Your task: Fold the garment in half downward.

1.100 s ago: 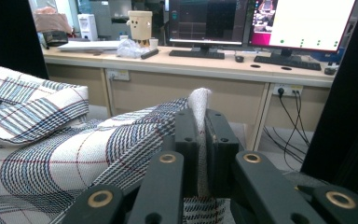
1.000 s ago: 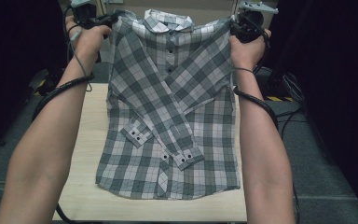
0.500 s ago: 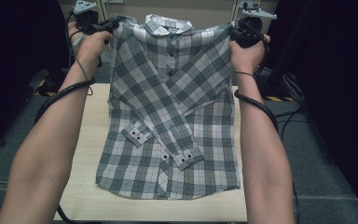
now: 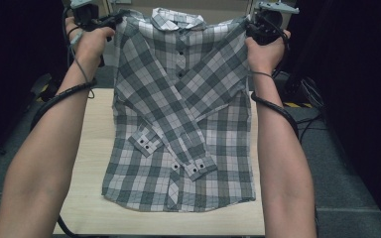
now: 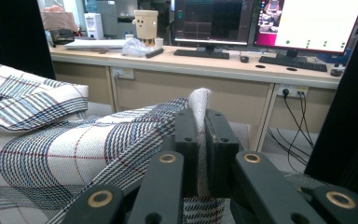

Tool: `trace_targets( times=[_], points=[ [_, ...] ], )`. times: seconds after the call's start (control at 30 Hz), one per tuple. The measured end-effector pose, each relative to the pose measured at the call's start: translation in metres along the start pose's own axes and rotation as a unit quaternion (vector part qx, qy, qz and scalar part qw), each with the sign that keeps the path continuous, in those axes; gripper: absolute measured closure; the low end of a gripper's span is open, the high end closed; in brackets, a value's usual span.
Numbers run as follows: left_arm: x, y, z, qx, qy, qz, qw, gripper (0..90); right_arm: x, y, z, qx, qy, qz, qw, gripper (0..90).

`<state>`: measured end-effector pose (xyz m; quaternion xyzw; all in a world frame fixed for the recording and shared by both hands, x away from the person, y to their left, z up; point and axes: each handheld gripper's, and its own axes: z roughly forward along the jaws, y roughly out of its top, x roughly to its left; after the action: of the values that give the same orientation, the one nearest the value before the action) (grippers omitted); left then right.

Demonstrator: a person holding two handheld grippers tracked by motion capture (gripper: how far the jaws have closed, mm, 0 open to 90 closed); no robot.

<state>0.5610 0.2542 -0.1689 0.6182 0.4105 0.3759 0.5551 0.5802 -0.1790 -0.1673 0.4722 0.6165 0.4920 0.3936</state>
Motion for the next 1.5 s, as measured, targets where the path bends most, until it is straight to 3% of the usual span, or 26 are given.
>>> trace_targets(
  times=[0.23,0.33,0.47,0.67,0.8,1.0,1.17,1.33,1.5],
  points=[
    [-0.003,-0.016,-0.011,0.016,-0.019,0.024,0.9994,87.3,-0.002,-0.021,-0.010,0.004,0.014,-0.009,0.9999,85.2],
    [-0.005,-0.025,-0.018,0.022,-0.029,0.046,0.9983,87.3,-0.003,-0.032,-0.019,-0.003,0.024,-0.014,0.9996,85.2],
    [-0.007,-0.036,-0.027,0.030,-0.047,0.043,0.9975,87.3,-0.006,-0.048,-0.027,0.002,0.032,-0.020,0.9993,85.2],
    [-0.008,-0.054,-0.041,0.051,-0.068,0.076,0.9934,87.3,-0.006,-0.067,-0.046,0.004,0.061,-0.023,0.9978,85.1],
    [-0.008,-0.065,-0.054,0.053,-0.086,0.078,0.9918,87.3,-0.006,-0.080,-0.059,0.008,0.080,-0.033,0.9962,85.1],
    [-0.014,-0.081,-0.075,0.057,-0.106,0.102,0.9875,87.3,-0.008,-0.098,-0.076,0.019,0.104,-0.038,0.9937,85.0],
    [-0.014,-0.095,-0.093,0.059,-0.121,0.099,0.9860,87.3,-0.006,-0.114,-0.091,0.030,0.122,-0.043,0.9911,85.1],
    [-0.019,-0.107,-0.109,0.068,-0.128,0.124,0.9815,87.3,-0.002,-0.130,-0.106,0.040,0.138,-0.049,0.9885,85.1],
    [-0.024,-0.119,-0.125,0.073,-0.143,0.136,0.9776,87.3,-0.001,-0.146,-0.121,0.054,0.148,-0.060,0.9857,85.0]
  ],
)
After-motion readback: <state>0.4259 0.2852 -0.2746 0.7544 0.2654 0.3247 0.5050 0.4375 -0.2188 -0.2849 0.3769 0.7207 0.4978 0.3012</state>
